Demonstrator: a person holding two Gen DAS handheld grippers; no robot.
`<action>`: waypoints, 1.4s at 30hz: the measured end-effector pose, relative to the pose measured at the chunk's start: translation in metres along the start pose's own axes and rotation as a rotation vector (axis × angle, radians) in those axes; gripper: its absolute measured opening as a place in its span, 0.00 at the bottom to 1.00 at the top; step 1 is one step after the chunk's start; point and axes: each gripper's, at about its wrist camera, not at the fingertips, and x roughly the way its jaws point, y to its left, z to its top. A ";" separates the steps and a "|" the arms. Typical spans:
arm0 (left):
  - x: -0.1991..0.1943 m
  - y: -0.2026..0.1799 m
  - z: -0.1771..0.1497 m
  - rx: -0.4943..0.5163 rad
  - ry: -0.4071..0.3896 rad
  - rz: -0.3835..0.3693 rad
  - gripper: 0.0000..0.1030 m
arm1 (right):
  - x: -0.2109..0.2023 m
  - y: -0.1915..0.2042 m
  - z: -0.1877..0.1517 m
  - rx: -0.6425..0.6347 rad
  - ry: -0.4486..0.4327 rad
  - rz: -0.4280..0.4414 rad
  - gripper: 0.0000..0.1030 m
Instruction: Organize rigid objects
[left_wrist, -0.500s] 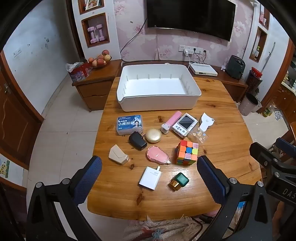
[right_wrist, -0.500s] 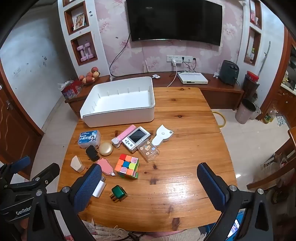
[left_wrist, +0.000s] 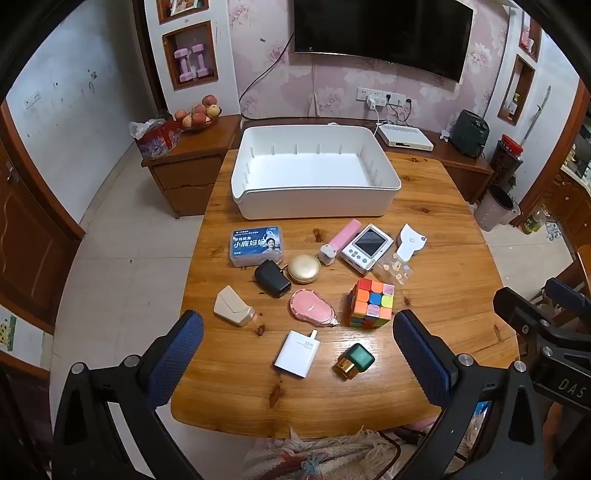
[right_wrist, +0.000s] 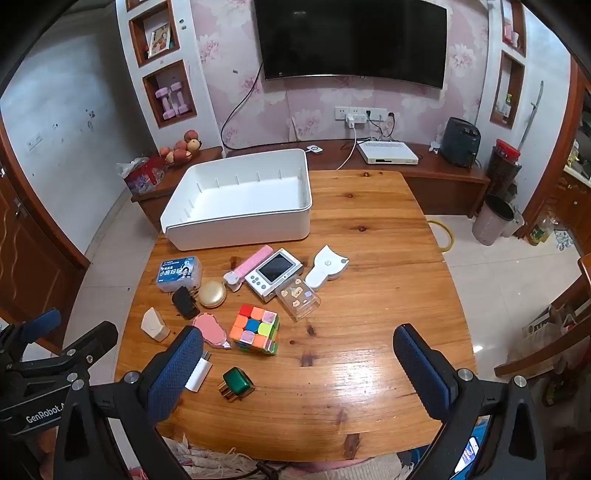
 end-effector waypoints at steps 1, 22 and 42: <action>-0.001 -0.001 -0.001 0.000 -0.001 0.001 0.99 | -0.001 0.000 -0.001 0.001 0.000 0.000 1.00; 0.004 0.001 0.000 -0.009 0.003 -0.005 0.99 | 0.003 0.007 0.001 -0.030 -0.001 0.005 1.00; 0.005 0.001 -0.001 -0.012 0.005 -0.011 0.99 | 0.005 0.005 0.000 -0.031 0.007 -0.005 1.00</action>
